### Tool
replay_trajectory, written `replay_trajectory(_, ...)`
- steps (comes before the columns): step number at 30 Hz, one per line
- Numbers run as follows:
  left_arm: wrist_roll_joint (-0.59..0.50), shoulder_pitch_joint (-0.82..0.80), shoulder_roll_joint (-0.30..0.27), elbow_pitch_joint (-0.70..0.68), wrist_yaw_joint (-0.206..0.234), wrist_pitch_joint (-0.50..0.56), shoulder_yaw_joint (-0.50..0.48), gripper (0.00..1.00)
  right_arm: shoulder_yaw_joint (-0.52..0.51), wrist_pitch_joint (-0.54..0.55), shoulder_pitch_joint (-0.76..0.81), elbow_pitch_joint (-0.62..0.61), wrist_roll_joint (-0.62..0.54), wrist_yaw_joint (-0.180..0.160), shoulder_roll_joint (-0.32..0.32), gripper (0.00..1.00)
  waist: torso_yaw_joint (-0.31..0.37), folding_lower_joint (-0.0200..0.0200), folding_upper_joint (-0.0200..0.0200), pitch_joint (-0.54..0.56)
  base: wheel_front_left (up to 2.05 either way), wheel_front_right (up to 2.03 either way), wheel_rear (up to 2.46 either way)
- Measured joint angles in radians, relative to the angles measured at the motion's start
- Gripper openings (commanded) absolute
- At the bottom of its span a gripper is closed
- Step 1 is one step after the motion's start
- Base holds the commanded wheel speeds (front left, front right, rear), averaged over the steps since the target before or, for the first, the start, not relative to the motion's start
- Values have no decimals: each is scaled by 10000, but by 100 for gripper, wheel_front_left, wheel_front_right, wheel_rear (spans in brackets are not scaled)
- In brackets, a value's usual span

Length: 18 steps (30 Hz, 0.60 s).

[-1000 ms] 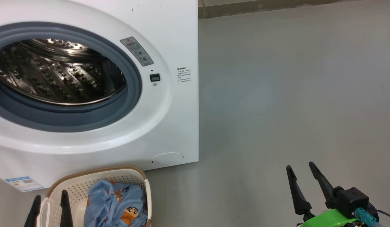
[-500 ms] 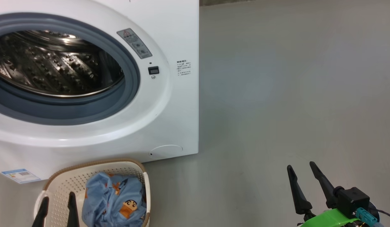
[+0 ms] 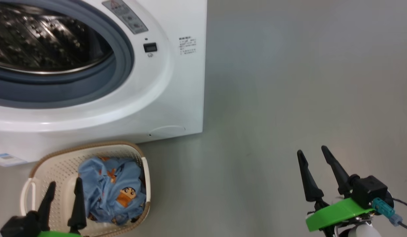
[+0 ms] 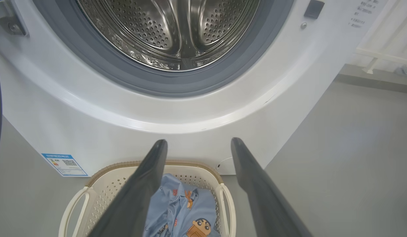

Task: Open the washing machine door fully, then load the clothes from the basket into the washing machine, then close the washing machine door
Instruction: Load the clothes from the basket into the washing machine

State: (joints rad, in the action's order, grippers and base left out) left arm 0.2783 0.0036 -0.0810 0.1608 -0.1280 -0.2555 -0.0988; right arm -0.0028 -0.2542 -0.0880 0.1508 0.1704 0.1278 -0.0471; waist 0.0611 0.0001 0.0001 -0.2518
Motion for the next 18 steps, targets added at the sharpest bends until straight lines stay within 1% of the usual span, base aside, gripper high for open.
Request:
replay_trajectory(1,0,0,0,0,0,0,0,100,0,0,0,0,0,0,0,100,0,0,0,0,0,0,0)
replay_trajectory(5,238,-656,-107,571,0,0,10,100,8,-2,-279,-77,0,2,-4,100,78,1,0,-551,0,0,0)
replay_trajectory(11,562,-1748,-435,1394,0,0,59,100,199,0,-581,-219,0,2,-6,100,201,1,0,-1438,0,0,0)
replay_trajectory(18,1045,-2928,-1018,2688,0,0,73,100,322,-2,-1261,-633,0,2,-13,100,399,1,0,-2636,0,0,0)
